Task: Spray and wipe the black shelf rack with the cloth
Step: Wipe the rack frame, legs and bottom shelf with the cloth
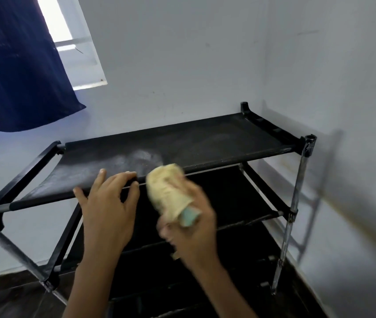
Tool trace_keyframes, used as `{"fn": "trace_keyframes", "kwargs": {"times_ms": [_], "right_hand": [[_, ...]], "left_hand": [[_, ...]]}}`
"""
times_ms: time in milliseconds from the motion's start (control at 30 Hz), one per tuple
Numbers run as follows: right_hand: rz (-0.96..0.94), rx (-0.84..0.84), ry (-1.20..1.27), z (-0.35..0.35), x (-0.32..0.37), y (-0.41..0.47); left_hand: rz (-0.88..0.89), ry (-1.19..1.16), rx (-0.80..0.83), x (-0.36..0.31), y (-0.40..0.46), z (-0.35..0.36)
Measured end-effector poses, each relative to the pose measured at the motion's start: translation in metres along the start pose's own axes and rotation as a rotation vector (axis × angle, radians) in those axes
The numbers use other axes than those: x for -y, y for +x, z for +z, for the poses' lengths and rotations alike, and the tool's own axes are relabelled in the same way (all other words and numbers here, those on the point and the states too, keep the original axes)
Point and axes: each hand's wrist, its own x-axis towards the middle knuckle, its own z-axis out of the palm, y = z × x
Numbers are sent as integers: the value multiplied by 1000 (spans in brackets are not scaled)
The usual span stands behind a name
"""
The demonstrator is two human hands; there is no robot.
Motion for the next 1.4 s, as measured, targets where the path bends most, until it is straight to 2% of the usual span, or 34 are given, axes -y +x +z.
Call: {"fn": "trace_keyframes", "kwargs": {"times_ms": [67, 100, 200, 300, 400, 433, 500, 567, 633, 700, 833, 900, 1000, 1167, 1233, 1333, 1400], "right_hand": [[-133, 54, -131, 19, -1, -7], [-155, 5, -129, 21, -1, -5], [-80, -270, 104, -11, -3, 13], [-11, -562, 182, -61, -6, 40], [-13, -652, 130, -60, -4, 42], [-10, -626, 117, -48, -5, 36], [2, -442, 79, -23, -10, 22], [-73, -199, -133, -9, -9, 9], [-124, -62, -324, -7, -1, 8], [-40, -84, -358, -26, 6, 18], [162, -437, -404, -99, 20, 53], [173, -557, -521, -126, 29, 63], [173, -511, -514, -124, 33, 56], [185, -81, -429, -99, 36, 37], [244, -148, -388, -111, 38, 46], [255, -444, -433, -138, 33, 64], [218, -462, -399, -141, 41, 63]], "left_hand": [[11, 8, 35, 5, 0, 0], [12, 2, 41, 6, -1, -2], [14, -16, 18, 5, -2, -4], [19, -28, -5, 1, -6, 1], [21, -59, -23, 1, -5, 2], [34, -63, -24, 0, -4, 3], [99, -66, -5, -5, -4, 8], [190, -71, 27, -16, -3, 17], [209, -90, 45, -27, -3, 22], [189, -72, 51, -31, -3, 26], [181, 40, 117, -45, -6, 30], [160, 22, 133, -53, -9, 33], [141, 1, 113, -55, -9, 34], [134, -10, 110, -53, -8, 34], [131, -22, 108, -52, -8, 33], [133, -24, 105, -51, -8, 33], [136, -22, 100, -52, -7, 33]]}}
